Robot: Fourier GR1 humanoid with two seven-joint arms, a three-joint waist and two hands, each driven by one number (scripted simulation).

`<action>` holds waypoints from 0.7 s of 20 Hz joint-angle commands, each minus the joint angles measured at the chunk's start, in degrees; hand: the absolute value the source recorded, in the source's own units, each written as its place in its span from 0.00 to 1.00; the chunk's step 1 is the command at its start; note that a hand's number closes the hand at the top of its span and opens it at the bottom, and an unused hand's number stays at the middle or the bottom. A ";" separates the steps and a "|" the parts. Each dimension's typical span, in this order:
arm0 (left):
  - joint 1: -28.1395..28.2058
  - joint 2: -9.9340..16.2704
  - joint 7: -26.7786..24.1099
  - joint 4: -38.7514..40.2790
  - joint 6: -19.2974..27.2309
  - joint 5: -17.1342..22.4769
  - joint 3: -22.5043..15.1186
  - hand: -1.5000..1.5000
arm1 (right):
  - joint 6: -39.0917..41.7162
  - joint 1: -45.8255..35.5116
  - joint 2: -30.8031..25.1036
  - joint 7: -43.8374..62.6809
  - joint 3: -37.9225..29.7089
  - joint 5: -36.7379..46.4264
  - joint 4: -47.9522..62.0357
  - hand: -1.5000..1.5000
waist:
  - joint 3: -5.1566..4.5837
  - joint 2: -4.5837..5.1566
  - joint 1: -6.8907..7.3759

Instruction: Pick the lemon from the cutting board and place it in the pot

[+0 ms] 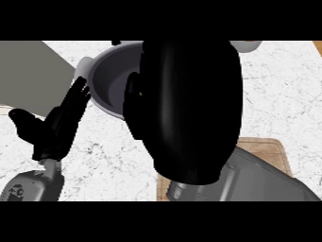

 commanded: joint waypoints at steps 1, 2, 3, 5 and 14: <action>-1.52 -1.44 1.44 -0.10 0.97 -0.84 -1.43 0.50 | -0.47 -7.04 0.86 11.46 -5.56 -2.92 9.59 1.00 | -0.04 0.30 0.44; -1.03 0.23 1.11 0.26 -0.60 0.44 0.32 0.50 | -2.81 -8.12 0.87 11.14 -4.94 -2.52 13.50 1.00 | -0.08 0.50 1.17; 0.89 -1.20 -0.20 0.20 0.20 -0.62 -1.14 0.50 | -5.88 -6.84 0.87 9.07 -5.50 -1.44 14.69 1.00 | -0.01 0.52 0.57; -1.00 -0.76 -0.96 2.02 -0.10 -1.04 -0.45 0.50 | -5.70 -10.05 0.87 9.36 -7.20 -3.92 19.29 1.00 | -0.04 0.66 0.64; 4.02 -0.87 -1.50 -1.55 -0.78 -1.44 -1.31 0.50 | -13.20 -15.40 0.88 1.22 -7.74 -9.97 40.44 1.00 | 0.03 0.63 1.11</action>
